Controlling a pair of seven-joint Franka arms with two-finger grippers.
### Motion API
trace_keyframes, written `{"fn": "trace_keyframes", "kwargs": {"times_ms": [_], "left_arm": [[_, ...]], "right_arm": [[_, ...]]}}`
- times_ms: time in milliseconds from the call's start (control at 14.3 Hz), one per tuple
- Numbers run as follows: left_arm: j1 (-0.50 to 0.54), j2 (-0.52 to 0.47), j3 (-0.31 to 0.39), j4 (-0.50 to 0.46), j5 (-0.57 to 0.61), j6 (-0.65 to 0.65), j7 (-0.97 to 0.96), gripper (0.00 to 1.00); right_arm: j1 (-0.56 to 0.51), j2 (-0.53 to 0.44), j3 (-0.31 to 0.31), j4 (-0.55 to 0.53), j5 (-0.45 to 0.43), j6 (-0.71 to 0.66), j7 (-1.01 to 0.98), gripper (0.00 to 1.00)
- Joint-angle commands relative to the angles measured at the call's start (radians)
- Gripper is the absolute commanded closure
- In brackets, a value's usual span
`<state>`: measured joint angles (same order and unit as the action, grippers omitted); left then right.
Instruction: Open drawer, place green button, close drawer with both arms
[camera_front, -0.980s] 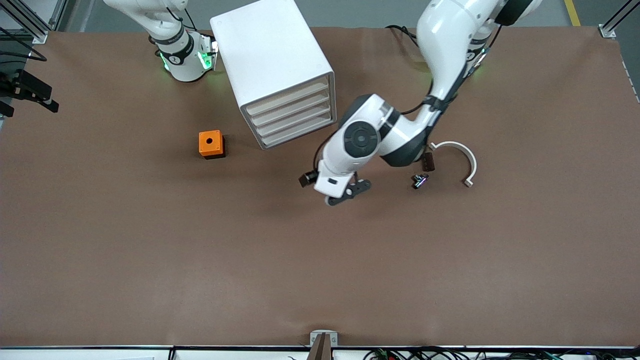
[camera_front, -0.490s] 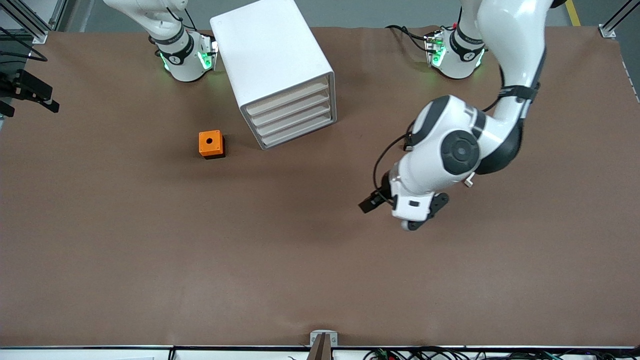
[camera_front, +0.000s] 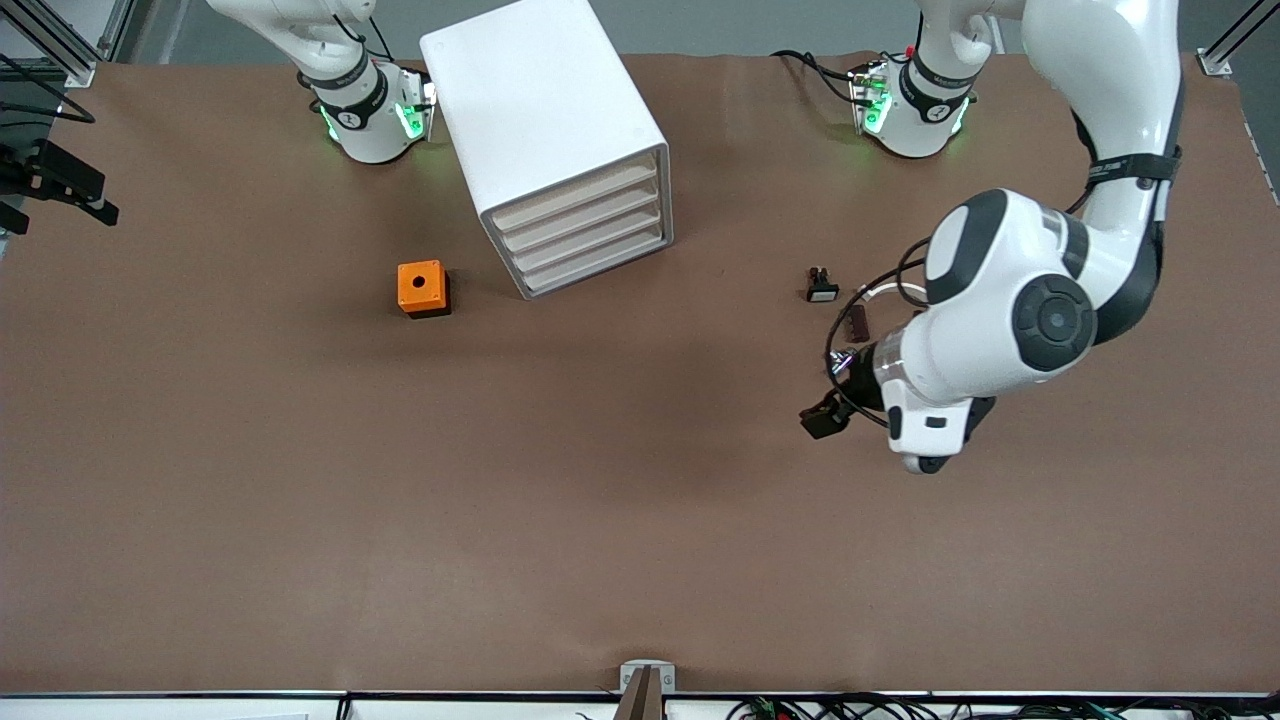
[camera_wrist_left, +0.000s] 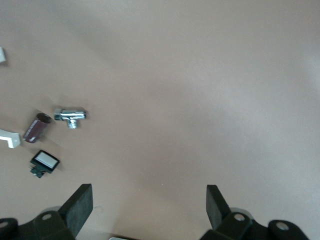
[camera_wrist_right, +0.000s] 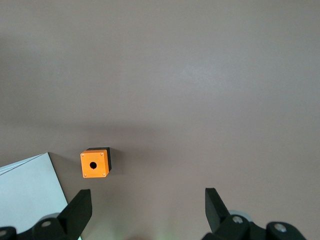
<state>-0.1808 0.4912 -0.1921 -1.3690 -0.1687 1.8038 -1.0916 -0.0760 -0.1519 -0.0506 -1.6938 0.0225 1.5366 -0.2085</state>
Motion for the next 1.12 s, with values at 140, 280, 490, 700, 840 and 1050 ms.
{"fn": "trace_keyframes", "kwargs": {"times_ms": [140, 280, 490, 700, 840, 1050], "left_arm": [[0.058, -0.048, -0.015, -0.031, 0.04, -0.018, 0.153, 0.0], [0.069, -0.065, -0.013, -0.051, 0.055, -0.039, 0.333, 0.0], [0.093, -0.103, -0.013, -0.083, 0.11, -0.072, 0.497, 0.0], [0.15, -0.167, -0.015, -0.125, 0.143, -0.115, 0.631, 0.0], [0.197, -0.219, -0.013, -0.165, 0.141, -0.13, 0.752, 0.0], [0.247, -0.29, -0.013, -0.229, 0.143, -0.133, 0.824, 0.0]], "right_arm": [[-0.007, -0.021, 0.006, -0.02, 0.0, 0.01, -0.002, 0.0], [-0.008, -0.023, 0.006, -0.02, 0.0, 0.01, -0.002, 0.0], [-0.008, -0.021, 0.006, -0.02, 0.0, 0.011, -0.002, 0.0], [-0.007, -0.021, 0.006, -0.021, 0.0, 0.019, -0.003, 0.0], [-0.008, -0.023, 0.006, -0.021, 0.0, 0.019, -0.002, 0.0], [-0.007, -0.021, 0.006, -0.021, 0.0, 0.017, -0.002, 0.0]]}}
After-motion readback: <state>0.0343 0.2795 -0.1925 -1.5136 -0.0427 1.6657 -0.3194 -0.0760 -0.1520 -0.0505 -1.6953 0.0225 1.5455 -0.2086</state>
